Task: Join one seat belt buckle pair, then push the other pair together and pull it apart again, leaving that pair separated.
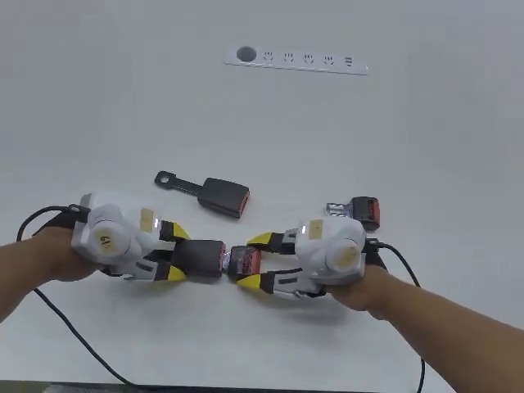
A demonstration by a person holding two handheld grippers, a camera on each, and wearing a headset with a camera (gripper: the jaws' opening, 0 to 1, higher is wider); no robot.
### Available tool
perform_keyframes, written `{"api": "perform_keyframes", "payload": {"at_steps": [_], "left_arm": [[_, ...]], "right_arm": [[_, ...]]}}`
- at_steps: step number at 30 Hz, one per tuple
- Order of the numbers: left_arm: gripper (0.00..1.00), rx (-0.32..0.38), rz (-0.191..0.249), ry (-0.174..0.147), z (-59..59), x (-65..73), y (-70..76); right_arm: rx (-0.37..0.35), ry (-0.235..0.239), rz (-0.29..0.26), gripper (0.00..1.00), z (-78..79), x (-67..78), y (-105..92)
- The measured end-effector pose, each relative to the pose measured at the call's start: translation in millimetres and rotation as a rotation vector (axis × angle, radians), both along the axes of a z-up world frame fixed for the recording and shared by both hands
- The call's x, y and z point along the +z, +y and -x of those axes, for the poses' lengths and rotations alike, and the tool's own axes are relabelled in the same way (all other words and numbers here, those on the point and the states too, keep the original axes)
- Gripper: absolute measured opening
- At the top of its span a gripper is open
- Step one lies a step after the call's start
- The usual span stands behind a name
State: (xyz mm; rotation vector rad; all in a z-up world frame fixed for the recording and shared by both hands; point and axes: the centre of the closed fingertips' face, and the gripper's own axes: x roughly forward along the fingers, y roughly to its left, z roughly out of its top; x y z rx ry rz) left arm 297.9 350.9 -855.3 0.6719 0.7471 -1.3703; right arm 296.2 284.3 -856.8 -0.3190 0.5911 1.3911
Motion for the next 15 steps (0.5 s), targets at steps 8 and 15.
{"api": "perform_keyframes", "payload": {"at_steps": [8,15], "left_arm": [[0.3,0.014,0.036,0.001,-2.0,0.2,1.2],[0.3,0.027,0.058,0.002,-1.4,1.0,0.5]], "right_arm": [[-0.015,0.011,-0.026,0.32,-0.2,0.2,-0.1],[-0.017,-0.006,-0.032,0.32,0.8,0.4,-0.6]]}}
